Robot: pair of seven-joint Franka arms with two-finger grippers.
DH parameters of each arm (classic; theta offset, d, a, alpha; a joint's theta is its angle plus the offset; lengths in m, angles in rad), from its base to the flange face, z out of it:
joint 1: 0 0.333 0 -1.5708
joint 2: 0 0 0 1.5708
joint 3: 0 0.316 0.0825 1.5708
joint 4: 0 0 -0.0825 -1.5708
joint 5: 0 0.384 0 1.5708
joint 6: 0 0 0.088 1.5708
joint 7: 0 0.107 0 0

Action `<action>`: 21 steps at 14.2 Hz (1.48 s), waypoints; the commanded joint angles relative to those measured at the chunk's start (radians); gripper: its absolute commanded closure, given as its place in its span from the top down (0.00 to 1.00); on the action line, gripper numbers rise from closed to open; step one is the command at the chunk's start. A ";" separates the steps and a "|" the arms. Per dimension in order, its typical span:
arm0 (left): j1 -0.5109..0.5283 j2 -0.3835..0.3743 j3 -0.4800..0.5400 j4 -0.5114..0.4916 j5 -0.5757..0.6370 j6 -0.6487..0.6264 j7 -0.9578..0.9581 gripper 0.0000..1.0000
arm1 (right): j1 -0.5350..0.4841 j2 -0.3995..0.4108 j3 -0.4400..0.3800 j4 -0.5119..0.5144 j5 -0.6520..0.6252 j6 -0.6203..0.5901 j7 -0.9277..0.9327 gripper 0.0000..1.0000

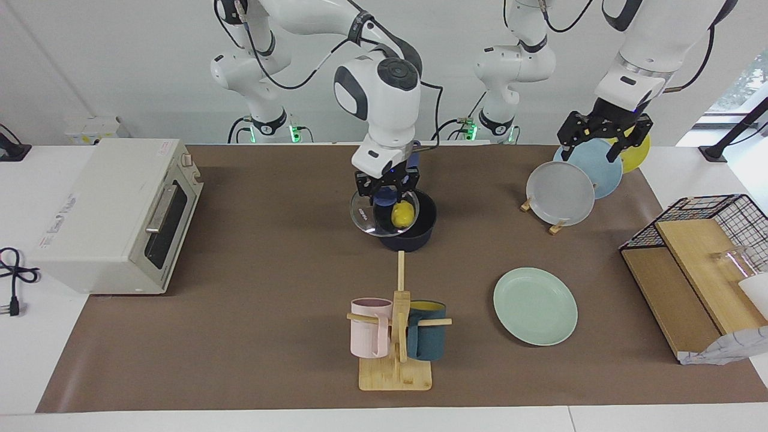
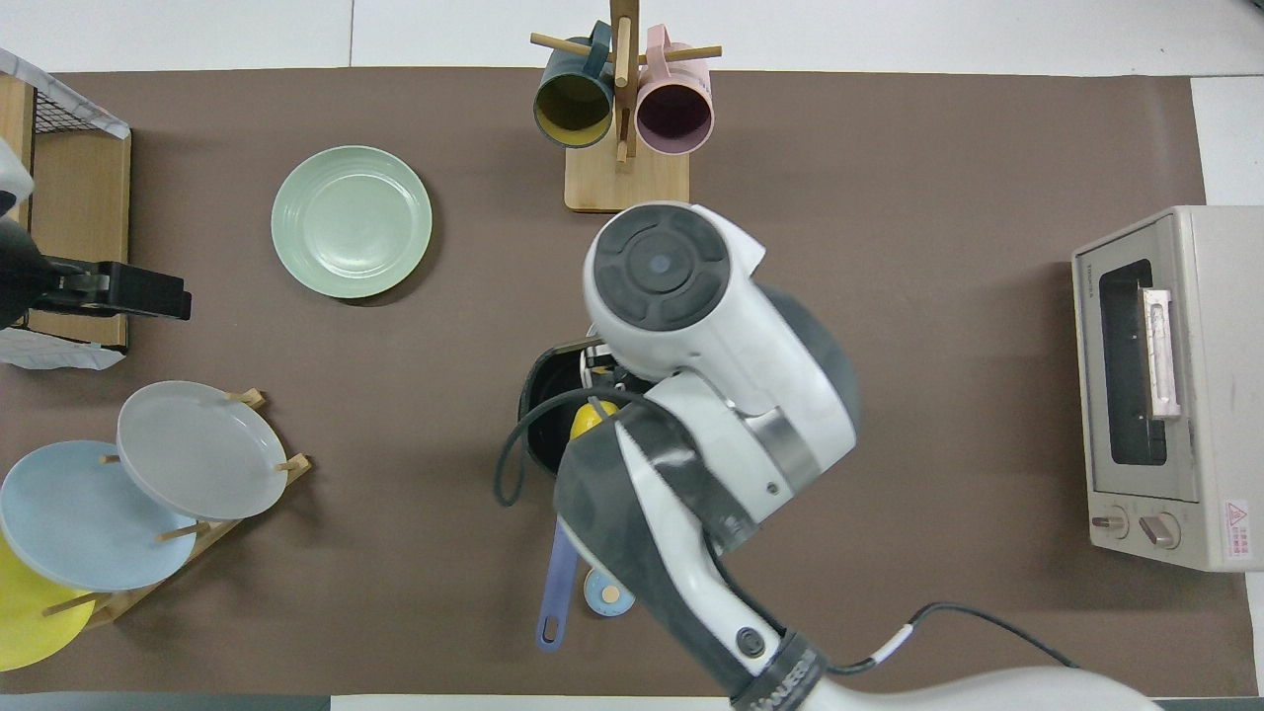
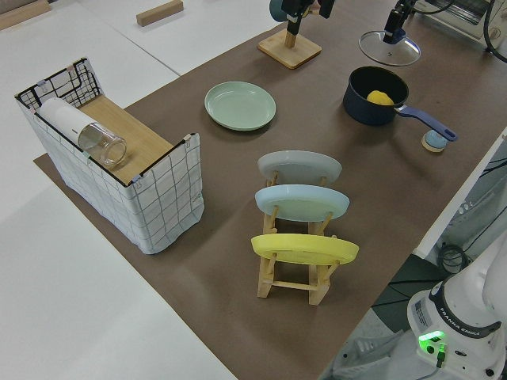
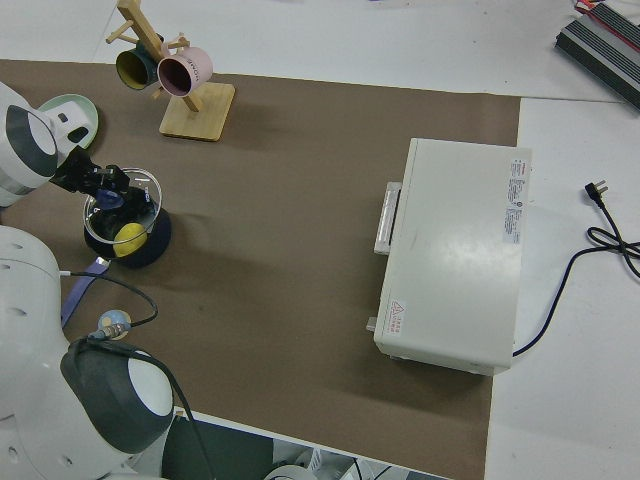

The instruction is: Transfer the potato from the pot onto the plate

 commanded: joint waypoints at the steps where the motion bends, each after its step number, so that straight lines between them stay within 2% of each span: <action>1: -0.111 -0.012 0.009 -0.052 0.012 0.023 -0.143 1.00 | -0.123 -0.020 0.008 -0.010 0.021 -0.060 -0.190 0.00; 4: -0.252 -0.007 0.007 -0.113 0.003 0.088 -0.326 1.00 | -0.287 -0.033 0.008 -0.062 0.018 -0.059 -0.402 0.00; 6: -0.331 0.017 0.007 -0.159 -0.008 0.146 -0.395 1.00 | -0.342 -0.059 0.005 -0.133 0.004 -0.022 -0.500 0.00; 8: -0.403 0.051 0.007 -0.219 -0.026 0.236 -0.455 1.00 | -0.429 -0.094 0.005 -0.255 0.001 0.086 -0.575 0.00; 10: -0.489 0.140 0.009 -0.245 -0.026 0.339 -0.533 1.00 | -0.489 -0.143 0.005 -0.422 -0.010 0.266 -0.695 0.00; 12: -0.524 0.207 0.009 -0.264 -0.026 0.422 -0.552 1.00 | -0.505 -0.148 0.005 -0.464 -0.019 0.323 -0.724 0.00; 15: -0.561 0.232 0.009 -0.348 -0.026 0.558 -0.554 1.00 | -0.557 -0.142 0.005 -0.513 -0.045 0.406 -0.783 0.00; 18: -0.584 0.287 0.009 -0.353 -0.026 0.600 -0.558 1.00 | -0.562 -0.160 0.005 -0.593 -0.045 0.492 -0.783 0.00; 21: -0.593 0.324 0.009 -0.354 -0.026 0.623 -0.595 1.00 | -0.574 -0.136 0.005 -0.601 -0.045 0.526 -0.784 0.00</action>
